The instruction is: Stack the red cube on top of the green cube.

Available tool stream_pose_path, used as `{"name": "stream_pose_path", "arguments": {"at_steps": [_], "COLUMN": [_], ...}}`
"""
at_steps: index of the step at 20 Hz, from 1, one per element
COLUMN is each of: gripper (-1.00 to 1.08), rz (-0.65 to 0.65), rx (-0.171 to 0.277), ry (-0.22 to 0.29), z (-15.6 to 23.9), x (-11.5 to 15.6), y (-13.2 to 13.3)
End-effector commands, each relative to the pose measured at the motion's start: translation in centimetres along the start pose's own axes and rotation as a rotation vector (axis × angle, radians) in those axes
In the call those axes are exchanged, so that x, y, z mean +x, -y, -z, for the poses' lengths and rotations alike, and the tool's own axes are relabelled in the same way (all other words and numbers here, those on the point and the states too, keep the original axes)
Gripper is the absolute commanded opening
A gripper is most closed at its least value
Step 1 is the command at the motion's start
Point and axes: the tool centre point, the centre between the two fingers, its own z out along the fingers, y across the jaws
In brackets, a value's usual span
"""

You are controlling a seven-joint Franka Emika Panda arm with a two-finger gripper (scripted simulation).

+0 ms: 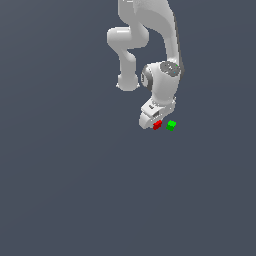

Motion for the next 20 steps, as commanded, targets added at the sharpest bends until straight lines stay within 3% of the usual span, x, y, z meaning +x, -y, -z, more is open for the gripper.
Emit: {"name": "stream_pose_path", "arguments": {"at_steps": [1,11,20], "gripper": [-1.0,-1.0,-1.0], "rz": [0.0,0.0,0.0], "rx": [0.001,0.0,0.001], "ry": [0.0,0.0,-0.001], "z": [0.8,0.7,-1.5], "x": [0.0,0.2,0.8], "y": [0.0,0.7,5.6]}}
